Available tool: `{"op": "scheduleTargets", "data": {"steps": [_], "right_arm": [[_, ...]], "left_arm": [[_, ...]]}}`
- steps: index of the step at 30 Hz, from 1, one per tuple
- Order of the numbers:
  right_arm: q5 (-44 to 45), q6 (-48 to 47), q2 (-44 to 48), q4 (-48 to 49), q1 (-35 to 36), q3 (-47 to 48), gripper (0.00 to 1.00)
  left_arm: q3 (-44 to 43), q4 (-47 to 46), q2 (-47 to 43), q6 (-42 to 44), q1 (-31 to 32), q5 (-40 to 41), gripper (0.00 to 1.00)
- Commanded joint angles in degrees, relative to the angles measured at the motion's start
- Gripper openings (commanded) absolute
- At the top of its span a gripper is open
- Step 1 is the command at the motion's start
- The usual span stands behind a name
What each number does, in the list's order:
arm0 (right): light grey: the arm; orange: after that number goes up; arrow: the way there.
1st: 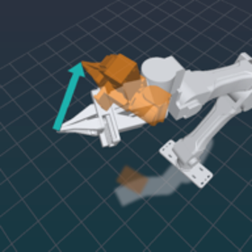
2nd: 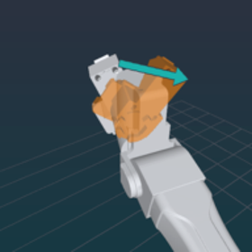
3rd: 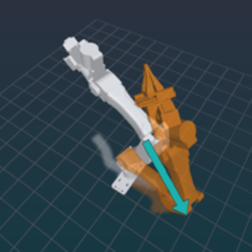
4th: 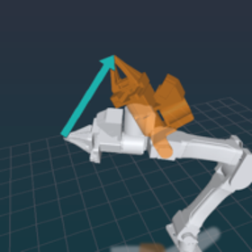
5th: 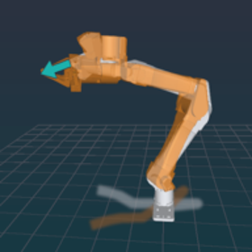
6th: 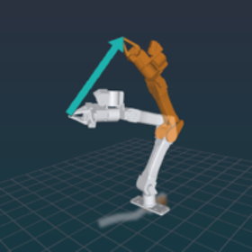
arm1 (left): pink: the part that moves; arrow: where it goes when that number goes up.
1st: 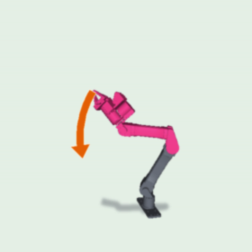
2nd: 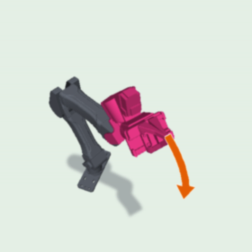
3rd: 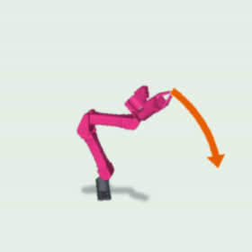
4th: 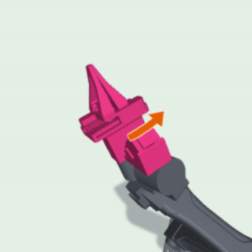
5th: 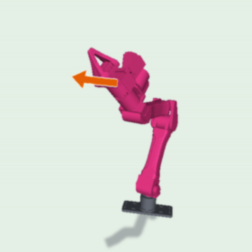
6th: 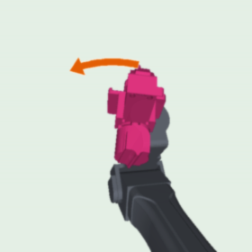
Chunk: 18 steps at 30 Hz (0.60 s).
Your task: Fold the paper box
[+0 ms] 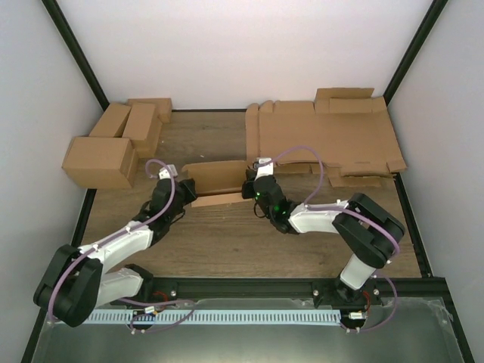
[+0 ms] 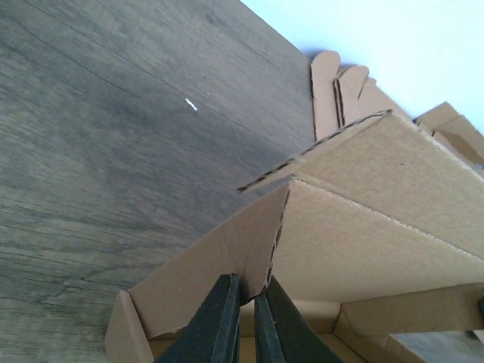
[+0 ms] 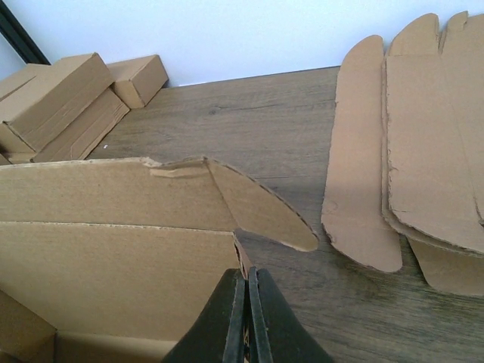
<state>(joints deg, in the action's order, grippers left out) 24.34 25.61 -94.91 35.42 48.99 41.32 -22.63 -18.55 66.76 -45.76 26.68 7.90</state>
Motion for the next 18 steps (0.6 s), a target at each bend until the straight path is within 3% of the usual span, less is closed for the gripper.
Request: {"op": "scheduleTargets", "data": {"steps": [1,5,9,13,18], "right_arm": [[-3.5,-1.6,1.8,-0.8,2.2,-1.9,0.01],[-3.9,-3.8,3.0,0.7,2.2,-4.9,0.01],[-4.2,-5.2,3.1,1.2,2.2,-6.8,0.01],[-5.8,-7.8,4.1,4.1,2.2,-9.4,0.01],[-11.7,-14.0,4.5,5.2,2.1,-10.2,0.01]], "left_arm": [[-4.8,11.1,-1.1,-1.3,1.2,-8.2,0.13],[-9.4,23.9,-3.9,2.3,1.3,-8.2,0.64],[-12.4,36.5,-13.0,4.6,1.2,-6.2,0.99],[-17.8,48.8,-20.2,8.2,1.2,-1.4,1.00],[-27.8,57.3,-18.0,22.1,1.0,-3.8,1.00]]}}
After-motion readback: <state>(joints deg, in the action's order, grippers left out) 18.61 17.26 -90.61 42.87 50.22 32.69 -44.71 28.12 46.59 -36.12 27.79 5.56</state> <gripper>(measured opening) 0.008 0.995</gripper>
